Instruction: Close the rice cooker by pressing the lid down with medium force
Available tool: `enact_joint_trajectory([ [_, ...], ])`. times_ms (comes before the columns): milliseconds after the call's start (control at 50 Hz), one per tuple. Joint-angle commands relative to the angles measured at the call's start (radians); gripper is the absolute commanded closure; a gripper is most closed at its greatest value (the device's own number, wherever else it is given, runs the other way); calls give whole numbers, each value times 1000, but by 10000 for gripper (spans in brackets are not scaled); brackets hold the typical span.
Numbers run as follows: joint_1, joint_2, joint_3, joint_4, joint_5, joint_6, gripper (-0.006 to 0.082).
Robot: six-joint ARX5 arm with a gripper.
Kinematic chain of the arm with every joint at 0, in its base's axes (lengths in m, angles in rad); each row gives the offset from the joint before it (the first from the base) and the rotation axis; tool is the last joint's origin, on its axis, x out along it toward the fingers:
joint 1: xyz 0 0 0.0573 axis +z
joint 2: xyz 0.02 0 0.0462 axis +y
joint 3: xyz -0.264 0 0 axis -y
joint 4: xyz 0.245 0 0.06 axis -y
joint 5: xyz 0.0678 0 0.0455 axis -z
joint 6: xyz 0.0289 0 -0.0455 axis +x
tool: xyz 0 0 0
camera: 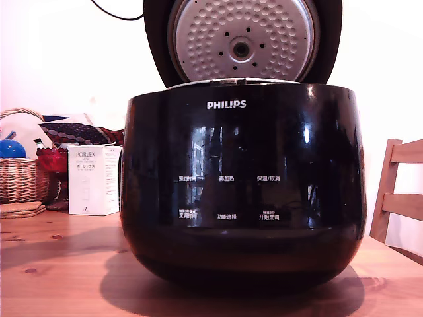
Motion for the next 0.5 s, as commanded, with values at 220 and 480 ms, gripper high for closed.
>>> enact_joint_trajectory([
  [220, -32, -61, -145, 96, 1, 15, 787],
  [480, -35, -234, -381, 239, 2, -7, 787],
])
